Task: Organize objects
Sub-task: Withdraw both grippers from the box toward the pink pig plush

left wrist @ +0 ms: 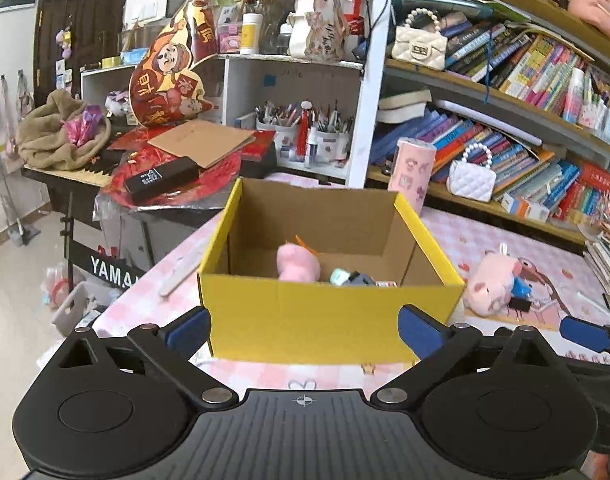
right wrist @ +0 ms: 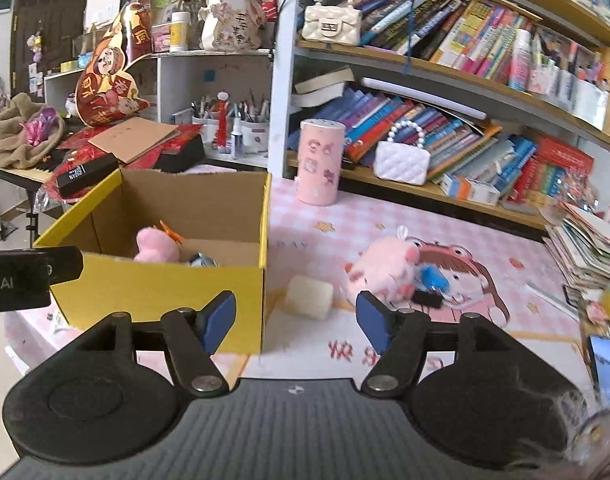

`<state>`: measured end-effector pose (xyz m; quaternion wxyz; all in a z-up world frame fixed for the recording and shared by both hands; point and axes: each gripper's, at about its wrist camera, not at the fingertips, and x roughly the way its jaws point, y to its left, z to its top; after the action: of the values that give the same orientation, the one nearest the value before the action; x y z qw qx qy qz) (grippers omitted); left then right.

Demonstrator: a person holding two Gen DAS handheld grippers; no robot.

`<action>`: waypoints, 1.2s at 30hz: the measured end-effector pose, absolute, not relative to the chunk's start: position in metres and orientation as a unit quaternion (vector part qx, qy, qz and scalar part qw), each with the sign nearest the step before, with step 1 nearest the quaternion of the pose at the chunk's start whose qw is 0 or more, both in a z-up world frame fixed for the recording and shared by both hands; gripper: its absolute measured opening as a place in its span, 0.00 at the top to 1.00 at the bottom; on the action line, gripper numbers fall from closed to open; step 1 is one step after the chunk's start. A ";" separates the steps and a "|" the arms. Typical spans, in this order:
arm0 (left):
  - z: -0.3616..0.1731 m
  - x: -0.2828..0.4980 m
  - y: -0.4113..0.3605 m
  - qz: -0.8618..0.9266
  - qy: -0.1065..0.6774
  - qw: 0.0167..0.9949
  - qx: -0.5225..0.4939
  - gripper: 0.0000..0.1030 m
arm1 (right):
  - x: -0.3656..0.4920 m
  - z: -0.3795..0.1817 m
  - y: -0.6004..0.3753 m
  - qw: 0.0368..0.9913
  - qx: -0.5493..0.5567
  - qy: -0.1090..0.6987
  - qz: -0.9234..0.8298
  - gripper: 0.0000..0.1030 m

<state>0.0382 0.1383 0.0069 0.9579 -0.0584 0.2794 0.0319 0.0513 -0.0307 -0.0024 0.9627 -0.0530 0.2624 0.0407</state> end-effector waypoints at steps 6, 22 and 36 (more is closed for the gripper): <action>-0.005 0.025 0.132 0.016 0.299 0.953 -0.052 0.02 | 0.031 -0.016 -0.033 0.957 -0.054 0.284 0.016 0.33; -0.014 0.013 0.086 -0.078 0.320 0.944 -0.009 0.02 | -0.019 -0.033 -0.073 0.941 -0.031 0.325 -0.084 0.28; -0.023 0.035 0.017 -0.148 0.336 0.930 0.003 0.02 | -0.027 -0.038 -0.139 0.927 -0.005 0.339 -0.162 0.26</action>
<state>0.0349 0.0174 -0.0226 0.9301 0.0032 0.3359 -0.1484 -0.0269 -0.1386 -0.0380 0.9268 -0.0048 0.3388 -0.1621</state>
